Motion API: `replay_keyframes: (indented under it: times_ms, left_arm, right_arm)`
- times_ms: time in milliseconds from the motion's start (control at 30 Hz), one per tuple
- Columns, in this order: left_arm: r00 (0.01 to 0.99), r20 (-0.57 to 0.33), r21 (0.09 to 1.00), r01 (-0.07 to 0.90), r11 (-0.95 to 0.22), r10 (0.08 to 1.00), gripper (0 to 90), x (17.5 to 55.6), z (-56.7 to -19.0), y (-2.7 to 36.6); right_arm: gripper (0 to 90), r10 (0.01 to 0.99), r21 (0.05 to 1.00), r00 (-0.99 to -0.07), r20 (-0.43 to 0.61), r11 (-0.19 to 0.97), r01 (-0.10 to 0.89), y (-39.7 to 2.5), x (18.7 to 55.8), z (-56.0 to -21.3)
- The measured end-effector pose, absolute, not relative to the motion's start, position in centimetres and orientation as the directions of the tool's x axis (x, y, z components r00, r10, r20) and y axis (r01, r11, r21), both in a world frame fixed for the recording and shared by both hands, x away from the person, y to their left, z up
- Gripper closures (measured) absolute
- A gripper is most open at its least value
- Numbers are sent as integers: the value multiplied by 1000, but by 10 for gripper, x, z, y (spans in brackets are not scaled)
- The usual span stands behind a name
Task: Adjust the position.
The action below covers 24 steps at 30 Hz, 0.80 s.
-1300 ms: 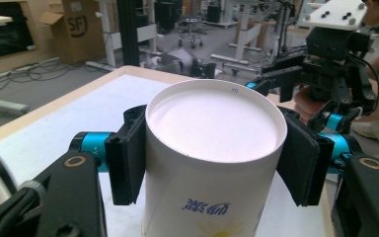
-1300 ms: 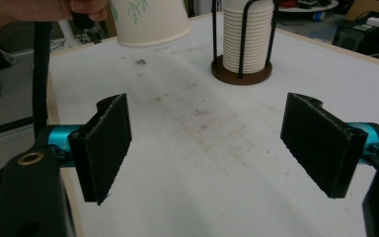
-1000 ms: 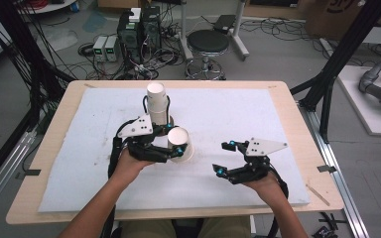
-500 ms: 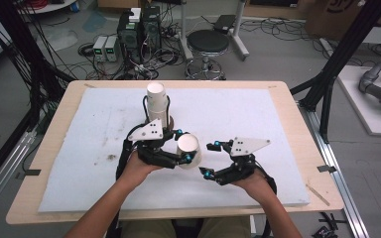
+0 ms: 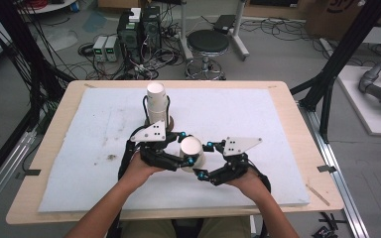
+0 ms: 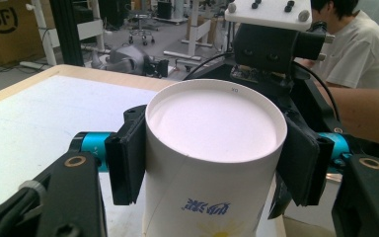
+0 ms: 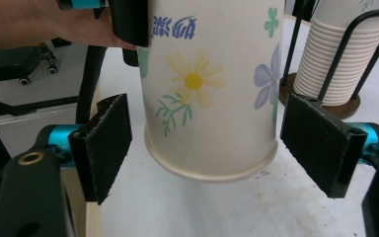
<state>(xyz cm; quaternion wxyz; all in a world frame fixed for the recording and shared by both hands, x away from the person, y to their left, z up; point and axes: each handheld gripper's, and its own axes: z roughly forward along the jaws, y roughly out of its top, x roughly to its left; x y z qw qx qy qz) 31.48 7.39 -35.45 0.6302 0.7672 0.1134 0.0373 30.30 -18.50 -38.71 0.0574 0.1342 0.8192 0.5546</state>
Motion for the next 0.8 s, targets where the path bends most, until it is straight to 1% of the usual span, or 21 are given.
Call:
replay_keyframes:
  times_ms: [267, 467, 567, 700, 733, 767, 800]
  left_arm:
    - [976, -97, 978, 129, -165, 193, 358, 314, -355, 71]
    - [980, -97, 978, 127, -165, 176, 360, 313, -357, 69]
    - [981, -92, 978, 121, -168, 172, 363, 313, -358, 70]
    - [982, -78, 978, 109, -175, 172, 357, 312, -358, 70]
    - [982, -78, 978, 109, -175, 172, 341, 312, -358, 70]
    - [977, -65, 978, 103, -184, 201, 262, 310, -357, 69]
    - [977, -65, 978, 103, -184, 201, 186, 310, -357, 69]
  right_arm:
    - [206, 268, 923, -962, 55, 354, 151, -181, 304, -389]
    - [283, 241, 926, -969, 54, 350, 139, -180, 306, -391]
    - [342, 229, 924, -972, 55, 357, 137, -181, 306, -391]
    - [369, 218, 922, -975, 53, 365, 131, -180, 307, -391]
    - [369, 218, 922, -975, 53, 365, 131, -180, 307, -391]
    - [372, 209, 919, -976, 62, 370, 137, -181, 307, -391]
    - [372, 209, 919, -976, 62, 370, 137, -181, 307, -391]
